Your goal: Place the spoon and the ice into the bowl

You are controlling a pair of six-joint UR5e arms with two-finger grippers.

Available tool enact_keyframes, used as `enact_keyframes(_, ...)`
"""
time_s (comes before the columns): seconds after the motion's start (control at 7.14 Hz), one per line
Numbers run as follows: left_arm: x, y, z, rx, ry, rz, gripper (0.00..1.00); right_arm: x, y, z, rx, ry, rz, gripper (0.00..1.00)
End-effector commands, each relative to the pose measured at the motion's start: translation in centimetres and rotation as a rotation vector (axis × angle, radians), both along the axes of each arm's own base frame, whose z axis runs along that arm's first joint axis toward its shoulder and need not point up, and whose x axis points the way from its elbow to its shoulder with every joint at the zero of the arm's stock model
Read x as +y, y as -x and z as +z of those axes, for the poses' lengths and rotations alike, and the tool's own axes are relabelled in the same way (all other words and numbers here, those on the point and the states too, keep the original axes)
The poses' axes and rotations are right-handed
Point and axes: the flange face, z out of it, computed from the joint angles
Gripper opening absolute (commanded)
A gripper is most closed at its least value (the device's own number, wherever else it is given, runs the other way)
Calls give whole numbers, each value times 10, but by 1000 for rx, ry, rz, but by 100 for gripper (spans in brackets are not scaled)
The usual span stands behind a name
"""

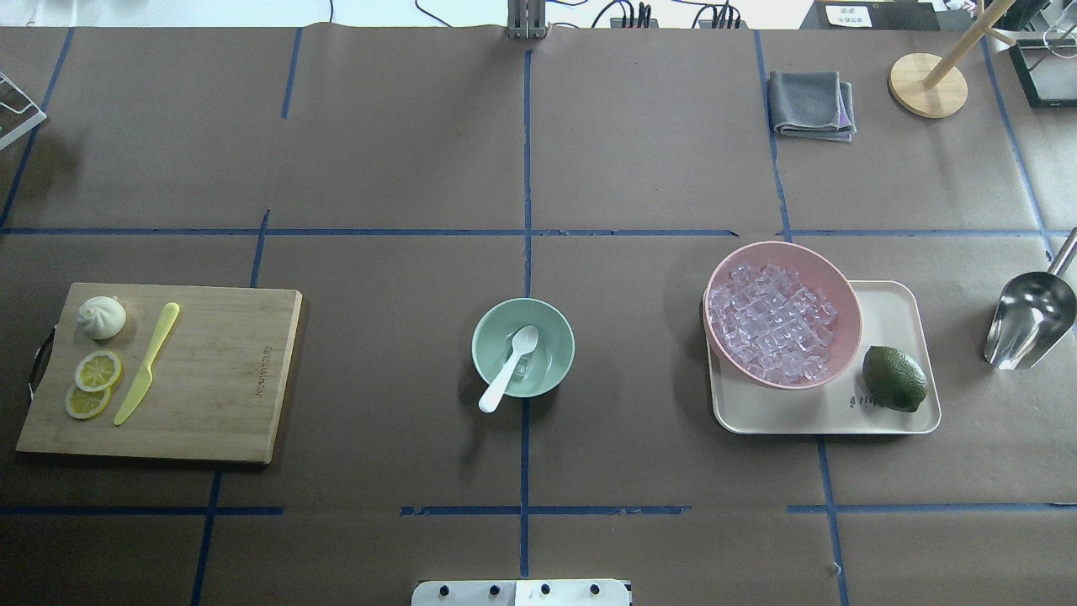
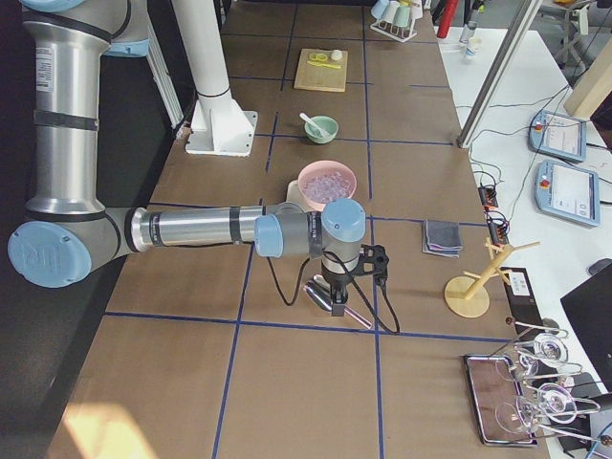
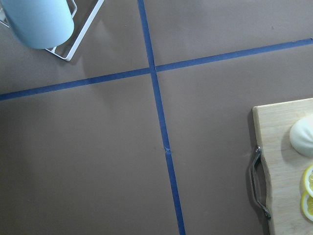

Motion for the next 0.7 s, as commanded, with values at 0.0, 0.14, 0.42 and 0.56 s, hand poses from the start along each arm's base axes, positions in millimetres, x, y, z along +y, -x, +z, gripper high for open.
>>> enact_keyframes(0.0, 3, 0, 3, 3, 11, -1, 100, 0, 0, 2, 0, 2, 0, 100)
enact_keyframes(0.14, 2, 0, 4, 1, 9, -1, 100, 0, 0, 3, 3, 2, -2, 100)
enact_keyframes(0.42, 0, 0, 2, -2, 7, -2, 100, 6, 0, 9, 2, 15, -4, 100)
enact_keyframes(0.56, 0, 0, 2, 0, 6, -2, 100, 9, 0, 12, 3, 16, -8, 100)
